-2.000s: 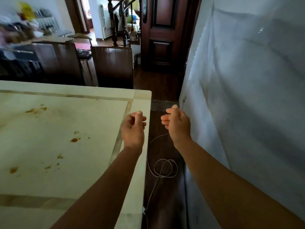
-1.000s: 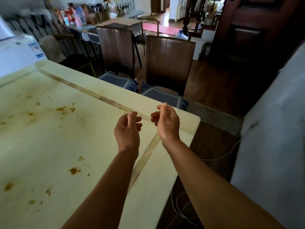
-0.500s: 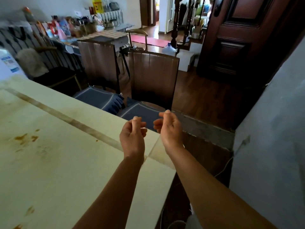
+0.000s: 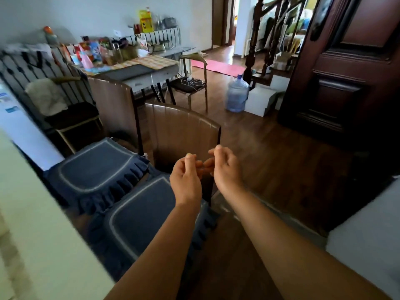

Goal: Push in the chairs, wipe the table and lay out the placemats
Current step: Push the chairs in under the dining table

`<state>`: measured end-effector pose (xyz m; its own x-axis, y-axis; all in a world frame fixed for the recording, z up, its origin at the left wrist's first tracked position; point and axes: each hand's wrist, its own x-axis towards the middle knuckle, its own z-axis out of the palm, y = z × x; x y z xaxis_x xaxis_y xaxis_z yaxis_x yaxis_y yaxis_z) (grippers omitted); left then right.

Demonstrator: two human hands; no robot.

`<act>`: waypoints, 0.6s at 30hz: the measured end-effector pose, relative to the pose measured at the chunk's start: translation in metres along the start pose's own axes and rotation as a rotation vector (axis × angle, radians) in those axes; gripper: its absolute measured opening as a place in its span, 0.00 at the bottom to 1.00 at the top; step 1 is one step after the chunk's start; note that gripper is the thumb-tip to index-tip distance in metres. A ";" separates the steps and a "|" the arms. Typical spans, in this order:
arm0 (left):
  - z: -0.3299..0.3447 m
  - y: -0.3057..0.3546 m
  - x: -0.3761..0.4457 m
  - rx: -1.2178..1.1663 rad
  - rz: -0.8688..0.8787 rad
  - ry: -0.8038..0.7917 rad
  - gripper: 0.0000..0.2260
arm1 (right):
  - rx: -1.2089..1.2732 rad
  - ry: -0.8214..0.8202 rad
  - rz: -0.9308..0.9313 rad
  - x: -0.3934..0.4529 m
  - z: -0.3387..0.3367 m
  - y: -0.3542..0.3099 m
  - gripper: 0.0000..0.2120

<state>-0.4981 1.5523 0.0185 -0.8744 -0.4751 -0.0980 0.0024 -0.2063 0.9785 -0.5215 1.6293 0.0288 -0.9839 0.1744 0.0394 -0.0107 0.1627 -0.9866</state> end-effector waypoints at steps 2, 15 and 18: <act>0.027 -0.007 0.022 0.000 -0.003 0.012 0.12 | -0.017 -0.024 -0.011 0.034 -0.005 0.002 0.14; 0.125 -0.026 0.219 -0.019 -0.001 0.179 0.10 | -0.069 -0.214 -0.110 0.263 0.041 0.001 0.13; 0.133 -0.021 0.259 -0.010 -0.008 0.233 0.09 | -0.083 -0.314 -0.139 0.306 0.065 -0.007 0.14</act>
<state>-0.7888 1.5475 -0.0031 -0.7390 -0.6576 -0.1466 0.0015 -0.2192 0.9757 -0.8340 1.6186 0.0377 -0.9811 -0.1602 0.1089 -0.1463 0.2443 -0.9586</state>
